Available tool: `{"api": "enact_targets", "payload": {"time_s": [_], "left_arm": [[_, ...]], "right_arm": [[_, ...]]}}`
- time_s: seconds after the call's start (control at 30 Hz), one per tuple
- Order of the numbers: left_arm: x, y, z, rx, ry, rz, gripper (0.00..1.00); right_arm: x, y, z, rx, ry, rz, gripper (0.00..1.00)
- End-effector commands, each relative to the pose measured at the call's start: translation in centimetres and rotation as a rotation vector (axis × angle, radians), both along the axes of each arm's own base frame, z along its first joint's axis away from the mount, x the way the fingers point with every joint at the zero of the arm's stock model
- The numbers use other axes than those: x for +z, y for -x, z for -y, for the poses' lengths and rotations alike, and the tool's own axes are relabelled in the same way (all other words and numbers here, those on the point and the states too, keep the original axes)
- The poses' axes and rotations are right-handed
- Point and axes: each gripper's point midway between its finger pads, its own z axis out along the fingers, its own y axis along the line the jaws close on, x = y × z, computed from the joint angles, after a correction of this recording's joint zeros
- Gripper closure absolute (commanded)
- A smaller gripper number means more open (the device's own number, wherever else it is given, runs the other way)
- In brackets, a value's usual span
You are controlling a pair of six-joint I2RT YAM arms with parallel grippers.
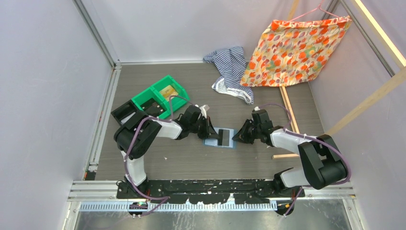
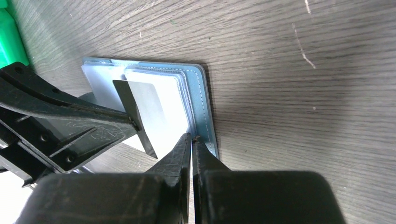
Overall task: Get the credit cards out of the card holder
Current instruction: Remove the credit card from the card holder.
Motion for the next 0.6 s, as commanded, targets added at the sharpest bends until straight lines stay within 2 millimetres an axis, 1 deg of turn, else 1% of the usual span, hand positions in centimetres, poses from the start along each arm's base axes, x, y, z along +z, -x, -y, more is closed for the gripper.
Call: {"api": "enact_targets", "payload": {"time_s": [0.0, 0.13, 0.27, 0.33, 0.47, 0.57], "left_arm": [[1.3, -0.7, -1.6, 0.009, 0.008, 0.048, 0.99], [1.1, -0.6, -2.6, 0.019, 0.004, 0.037, 1.00], [1.3, -0.6, -3.6, 0.034, 0.005, 0.036, 1.00], [1.6, -0.4, -3.8, 0.027, 0.003, 0.034, 1.00], [2.3, -0.1, -3.9, 0.016, -0.022, 0.006, 0.99], [3.4, 0.0, -4.2, 0.021, -0.028, 0.021, 0.99]], "right_arm": [[-2.1, 1.1, 1.2, -0.016, 0.059, -0.060, 0.94], [-2.3, 1.1, 1.3, -0.018, 0.059, -0.067, 0.94], [-2.1, 1.0, 1.4, -0.021, 0.055, -0.063, 0.94], [-1.9, 0.9, 1.4, -0.019, 0.055, -0.058, 0.94], [-1.1, 0.6, 1.5, -0.019, 0.057, -0.040, 0.93], [-0.4, 0.5, 1.7, -0.019, 0.063, -0.029, 0.92]]}}
